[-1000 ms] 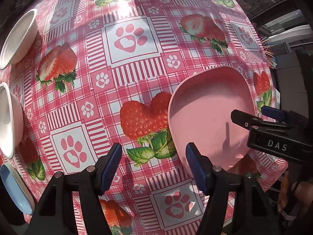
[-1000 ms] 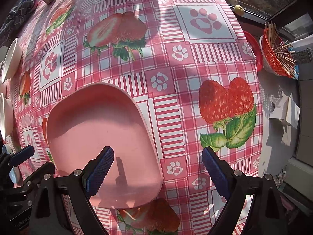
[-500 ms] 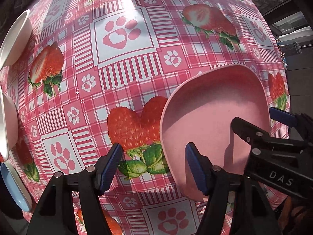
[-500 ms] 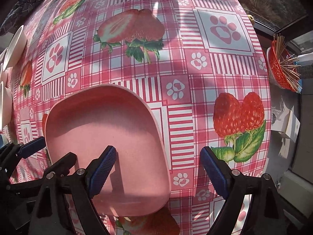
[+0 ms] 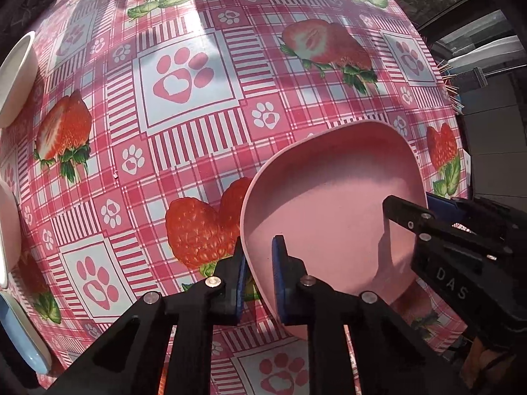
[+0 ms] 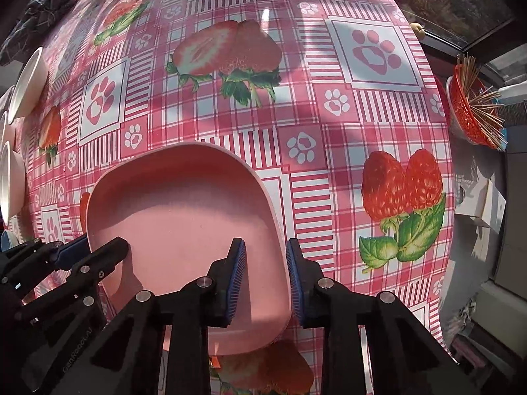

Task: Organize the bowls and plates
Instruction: 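Close both grippers on the pink plate rim, then lift and carry the pink plate with both grippers over the blue plate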

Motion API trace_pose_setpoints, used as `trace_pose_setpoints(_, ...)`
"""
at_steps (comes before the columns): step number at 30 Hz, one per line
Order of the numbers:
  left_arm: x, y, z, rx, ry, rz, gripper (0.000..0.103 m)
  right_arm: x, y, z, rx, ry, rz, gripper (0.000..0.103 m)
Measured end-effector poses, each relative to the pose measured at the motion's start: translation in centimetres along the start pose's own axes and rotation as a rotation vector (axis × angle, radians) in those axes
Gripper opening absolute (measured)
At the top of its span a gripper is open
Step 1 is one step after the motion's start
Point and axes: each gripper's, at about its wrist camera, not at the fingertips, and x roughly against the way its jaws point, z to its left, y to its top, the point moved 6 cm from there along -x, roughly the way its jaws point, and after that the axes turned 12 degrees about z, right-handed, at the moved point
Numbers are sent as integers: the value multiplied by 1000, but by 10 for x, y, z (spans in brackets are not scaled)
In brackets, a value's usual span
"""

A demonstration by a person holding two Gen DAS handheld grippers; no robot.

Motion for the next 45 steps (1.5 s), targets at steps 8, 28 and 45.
trace_pose_setpoints(8, 5, -9, 23, -35, 37, -15, 16, -11, -30, 37, 15, 47, 24, 28)
trace_pose_setpoints(28, 7, -97, 179, 40, 150, -32, 19, -46, -108, 226, 96, 181, 93, 28)
trace_pose_setpoints(45, -5, -169, 285, 78, 176, -71, 21, -67, -159, 326, 164, 165, 112, 29)
